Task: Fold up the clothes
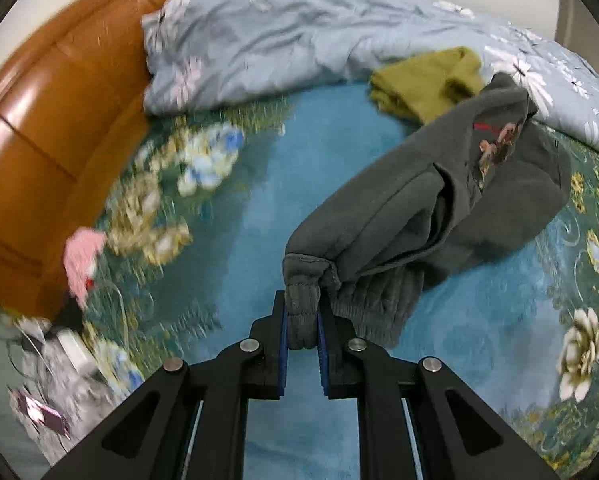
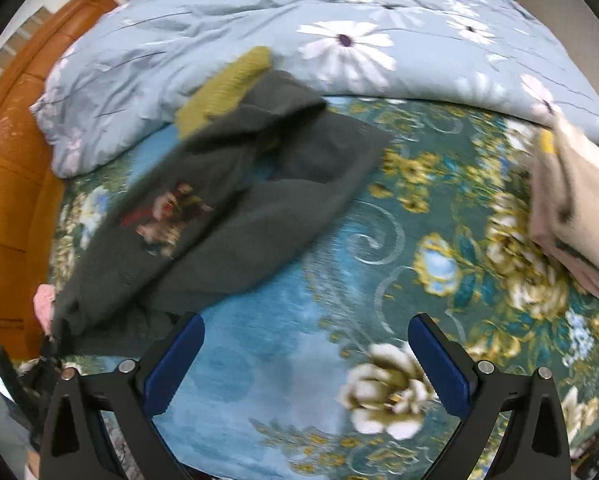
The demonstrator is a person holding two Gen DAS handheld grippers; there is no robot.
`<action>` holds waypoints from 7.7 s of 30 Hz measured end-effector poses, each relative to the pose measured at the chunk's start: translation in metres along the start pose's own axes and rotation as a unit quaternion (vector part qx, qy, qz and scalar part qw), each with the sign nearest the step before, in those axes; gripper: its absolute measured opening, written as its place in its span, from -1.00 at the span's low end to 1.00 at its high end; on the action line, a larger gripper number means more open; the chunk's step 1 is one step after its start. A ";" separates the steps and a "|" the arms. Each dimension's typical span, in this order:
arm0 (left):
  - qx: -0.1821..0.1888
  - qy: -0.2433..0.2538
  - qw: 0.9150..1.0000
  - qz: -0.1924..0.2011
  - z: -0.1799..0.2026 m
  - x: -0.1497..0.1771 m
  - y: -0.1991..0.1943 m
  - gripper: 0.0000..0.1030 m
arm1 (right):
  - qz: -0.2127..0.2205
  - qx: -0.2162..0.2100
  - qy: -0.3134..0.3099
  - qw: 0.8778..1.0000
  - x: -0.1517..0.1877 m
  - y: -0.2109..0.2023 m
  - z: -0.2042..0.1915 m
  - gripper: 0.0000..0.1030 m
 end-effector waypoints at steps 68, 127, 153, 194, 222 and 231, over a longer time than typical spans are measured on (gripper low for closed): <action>0.060 0.105 0.993 -0.009 0.069 -0.002 -0.026 -0.72 | -0.008 -0.154 0.375 0.914 -0.071 0.154 0.053 0.45; 0.132 -0.159 0.963 -0.174 -0.085 0.024 0.119 -0.43 | -0.106 -0.040 0.380 0.918 0.193 0.144 -0.034 -0.91; 0.299 -0.413 0.824 -0.246 -0.042 0.007 0.174 -0.60 | -0.104 -0.007 0.422 0.901 0.197 0.114 -0.061 -0.81; 0.133 -0.360 0.874 -0.298 -0.080 0.082 0.145 -0.63 | 0.063 0.035 0.565 0.822 0.194 0.080 0.146 -0.94; 0.125 -0.377 0.872 -0.285 -0.123 0.017 0.194 -0.11 | -0.100 0.105 0.157 0.977 -0.062 0.248 -0.013 0.28; 0.150 -0.351 0.880 -0.283 -0.093 -0.015 0.211 -0.04 | -0.105 0.134 0.166 0.971 -0.030 0.229 0.034 -0.62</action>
Point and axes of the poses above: each gripper's, at about its wrist camera, not at the fingertips, and y roughly the way its jaws point, z to its right, x to its underside, the point moved 9 cm from there along y, roughly the way its jaws point, and after that the axes turned 3 degrees about -x, right-handed, at the moved point
